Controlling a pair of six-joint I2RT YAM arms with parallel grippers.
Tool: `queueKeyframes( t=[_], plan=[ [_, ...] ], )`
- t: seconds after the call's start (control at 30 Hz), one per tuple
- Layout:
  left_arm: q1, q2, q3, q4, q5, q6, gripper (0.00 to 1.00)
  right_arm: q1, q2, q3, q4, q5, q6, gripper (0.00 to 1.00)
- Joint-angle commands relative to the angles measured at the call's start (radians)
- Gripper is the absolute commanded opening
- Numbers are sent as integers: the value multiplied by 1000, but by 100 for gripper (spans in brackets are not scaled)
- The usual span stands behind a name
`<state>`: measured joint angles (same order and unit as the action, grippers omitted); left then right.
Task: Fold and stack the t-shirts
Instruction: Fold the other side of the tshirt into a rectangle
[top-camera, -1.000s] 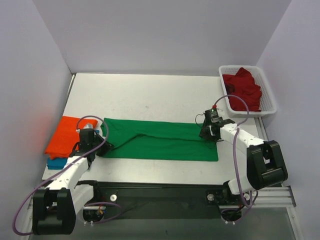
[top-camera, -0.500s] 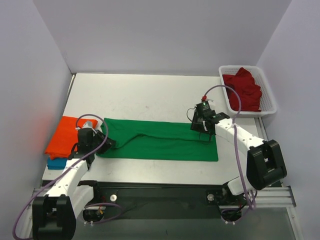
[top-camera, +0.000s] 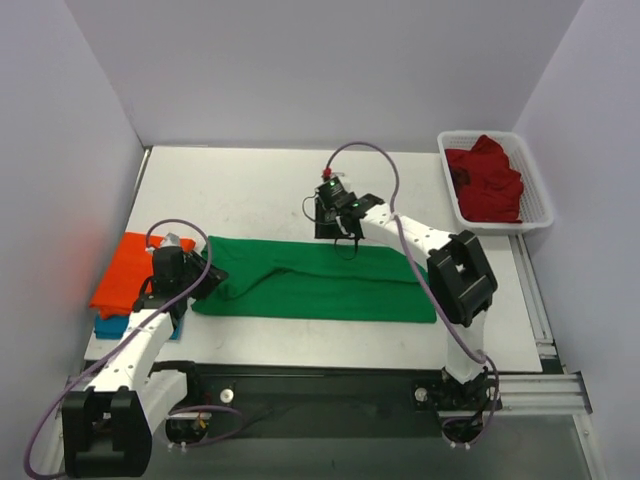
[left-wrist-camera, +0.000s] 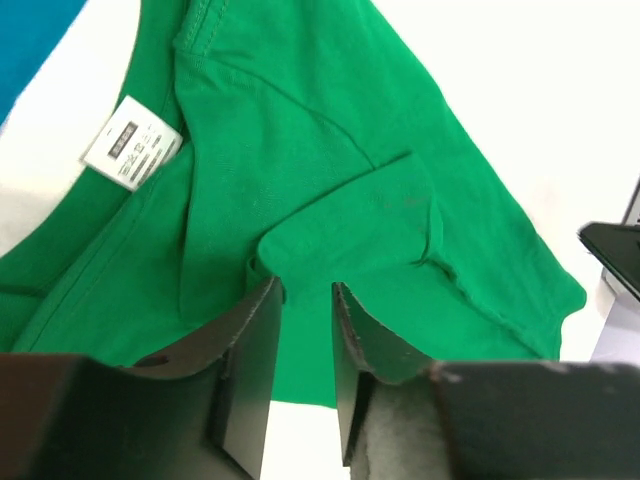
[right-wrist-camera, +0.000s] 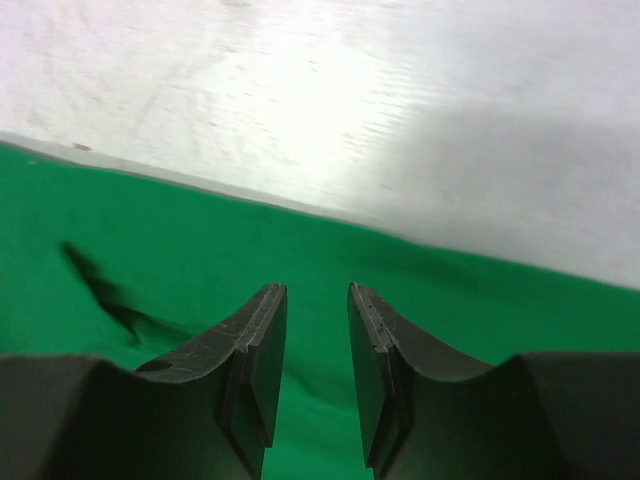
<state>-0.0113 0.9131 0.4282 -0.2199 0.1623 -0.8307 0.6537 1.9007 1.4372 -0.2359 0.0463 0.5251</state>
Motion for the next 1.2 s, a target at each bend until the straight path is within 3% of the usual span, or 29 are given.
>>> queueKeyframes(
  t=[0.0,0.23,0.4,0.83,1.17],
  plan=[
    [-1,79,83,24,-7,-19,36,49,106,130,-22,-37,-5,32],
    [-29,168,127,37,-15,-8,34,149,189,163,26,-37,15,31],
    [-70,216,142,48,-30,-18,33,188,176,88,73,-31,39,31],
    [-202,381,204,111,-84,-61,32,227,103,-87,139,17,72,31],
    [-280,487,218,289,-17,-70,32,227,109,-100,170,10,79,31]
  ],
)
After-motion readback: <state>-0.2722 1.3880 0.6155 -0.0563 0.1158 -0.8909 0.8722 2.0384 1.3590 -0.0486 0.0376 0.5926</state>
